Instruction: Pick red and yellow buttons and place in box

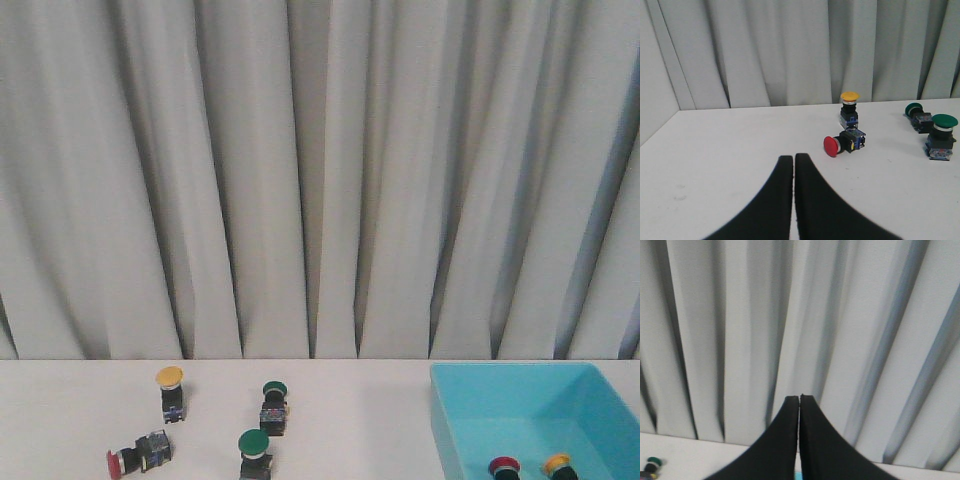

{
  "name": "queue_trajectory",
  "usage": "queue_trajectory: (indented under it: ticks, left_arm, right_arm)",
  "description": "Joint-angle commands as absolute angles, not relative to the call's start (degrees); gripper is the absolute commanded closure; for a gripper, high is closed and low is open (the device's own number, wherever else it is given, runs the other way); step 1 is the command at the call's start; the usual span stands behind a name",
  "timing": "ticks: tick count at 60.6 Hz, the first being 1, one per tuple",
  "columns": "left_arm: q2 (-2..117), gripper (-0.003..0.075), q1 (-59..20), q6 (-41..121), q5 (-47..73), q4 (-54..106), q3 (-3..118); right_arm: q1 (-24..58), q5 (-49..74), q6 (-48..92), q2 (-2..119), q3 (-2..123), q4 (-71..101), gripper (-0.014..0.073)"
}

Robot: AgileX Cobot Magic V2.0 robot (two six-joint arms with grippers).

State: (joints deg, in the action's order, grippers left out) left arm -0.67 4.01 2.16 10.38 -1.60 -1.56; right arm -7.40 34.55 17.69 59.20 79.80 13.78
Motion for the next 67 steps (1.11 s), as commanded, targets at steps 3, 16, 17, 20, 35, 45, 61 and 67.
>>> queue_trajectory:
  ticks: [3,16,17,20,35,45,61,67]
  left_arm:
    - [-1.47,0.0726,3.67,2.26,6.44,-1.33,-2.13]
    - [-1.47,0.0726,3.67,2.26,6.44,-1.33,-2.13]
    - [-1.47,0.0726,3.67,2.26,6.44,-1.33,-2.13]
    - [-1.47,0.0726,3.67,2.26,6.44,-1.33,-2.13]
    - [-1.47,0.0726,3.67,2.31,6.45,-1.33,-2.13]
    - [-1.47,0.0726,3.67,2.31,6.45,-1.33,-2.13]
    - [-1.47,0.0726,3.67,2.31,6.45,-1.33,-2.13]
    - [-1.47,0.0726,3.67,2.31,6.45,-1.33,-2.13]
  right_arm:
    - [-7.38,23.26,17.05,56.75,74.98,8.34,0.0602]
    - [-7.38,4.74,12.65,46.17,50.95,7.03,0.0602]
    - [-7.38,4.2,12.65,45.03,48.73,7.03,0.0602]
    - [-7.38,3.93,12.65,42.19,43.67,6.98,0.0602]
    - [-2.09,3.31,11.21,26.3,22.35,-0.62,0.0602]
    - [-1.19,2.12,9.33,15.81,11.86,-1.02,0.0602]
    - [-1.08,1.83,6.38,3.38,0.5,-3.5,0.0602]
    - [-0.35,1.58,3.59,-0.29,-2.0,-3.37,0.0602]
